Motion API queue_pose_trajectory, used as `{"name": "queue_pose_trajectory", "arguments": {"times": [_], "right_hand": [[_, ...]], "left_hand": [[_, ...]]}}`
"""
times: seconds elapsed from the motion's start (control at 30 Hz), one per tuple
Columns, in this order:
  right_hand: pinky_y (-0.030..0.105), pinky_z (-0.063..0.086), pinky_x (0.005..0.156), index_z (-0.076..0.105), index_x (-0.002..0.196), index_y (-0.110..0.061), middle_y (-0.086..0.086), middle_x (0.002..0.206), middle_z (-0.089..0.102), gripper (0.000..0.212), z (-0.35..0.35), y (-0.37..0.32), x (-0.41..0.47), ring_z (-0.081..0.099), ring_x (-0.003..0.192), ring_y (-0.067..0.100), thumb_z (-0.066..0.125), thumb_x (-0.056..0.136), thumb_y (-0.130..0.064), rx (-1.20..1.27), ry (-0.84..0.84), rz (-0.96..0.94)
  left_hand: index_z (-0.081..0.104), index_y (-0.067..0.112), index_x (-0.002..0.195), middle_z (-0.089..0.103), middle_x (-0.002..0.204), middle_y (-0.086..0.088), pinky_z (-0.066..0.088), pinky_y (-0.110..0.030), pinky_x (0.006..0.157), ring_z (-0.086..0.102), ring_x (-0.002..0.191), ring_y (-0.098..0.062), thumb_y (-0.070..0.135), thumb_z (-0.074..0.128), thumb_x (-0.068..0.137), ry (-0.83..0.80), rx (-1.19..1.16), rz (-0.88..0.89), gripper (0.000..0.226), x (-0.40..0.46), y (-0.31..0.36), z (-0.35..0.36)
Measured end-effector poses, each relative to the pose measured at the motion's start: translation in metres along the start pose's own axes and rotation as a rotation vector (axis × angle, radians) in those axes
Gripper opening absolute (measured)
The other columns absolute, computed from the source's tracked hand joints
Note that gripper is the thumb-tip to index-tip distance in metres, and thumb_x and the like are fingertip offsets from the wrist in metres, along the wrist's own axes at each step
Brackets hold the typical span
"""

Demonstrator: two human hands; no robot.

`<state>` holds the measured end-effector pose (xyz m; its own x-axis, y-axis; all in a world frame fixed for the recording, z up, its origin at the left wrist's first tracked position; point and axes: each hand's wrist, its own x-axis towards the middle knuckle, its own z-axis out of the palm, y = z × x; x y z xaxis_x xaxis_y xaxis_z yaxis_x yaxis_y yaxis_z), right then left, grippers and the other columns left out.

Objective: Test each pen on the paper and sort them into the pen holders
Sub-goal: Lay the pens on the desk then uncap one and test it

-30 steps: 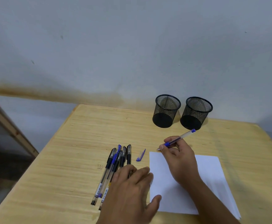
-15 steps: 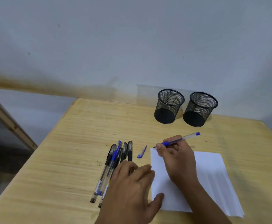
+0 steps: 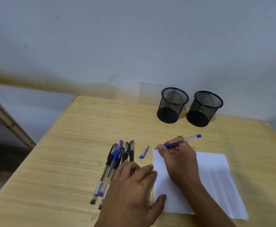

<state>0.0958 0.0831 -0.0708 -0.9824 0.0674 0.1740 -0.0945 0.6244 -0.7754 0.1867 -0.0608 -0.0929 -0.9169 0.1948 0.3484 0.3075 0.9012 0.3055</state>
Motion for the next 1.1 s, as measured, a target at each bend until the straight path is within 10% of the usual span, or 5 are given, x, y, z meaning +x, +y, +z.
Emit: {"name": "queue_pose_trajectory", "arguments": {"times": [1.1], "right_hand": [[0.018, 0.052, 0.061, 0.065, 0.084, -0.010, -0.008, 0.064, 0.066, 0.014, 0.0013, -0.0007, -0.0009, 0.065, 0.061, 0.007, 0.075, 0.084, -0.019, 0.002, 0.077, -0.059]], "left_hand": [[0.071, 0.031, 0.105, 0.066, 0.117, 0.019, 0.036, -0.042, 0.098, 0.052, 0.095, -0.019, 0.065, 0.063, 0.067, 0.051, -0.040, 0.003, 0.051, 0.0008, 0.0004, 0.0006]]}}
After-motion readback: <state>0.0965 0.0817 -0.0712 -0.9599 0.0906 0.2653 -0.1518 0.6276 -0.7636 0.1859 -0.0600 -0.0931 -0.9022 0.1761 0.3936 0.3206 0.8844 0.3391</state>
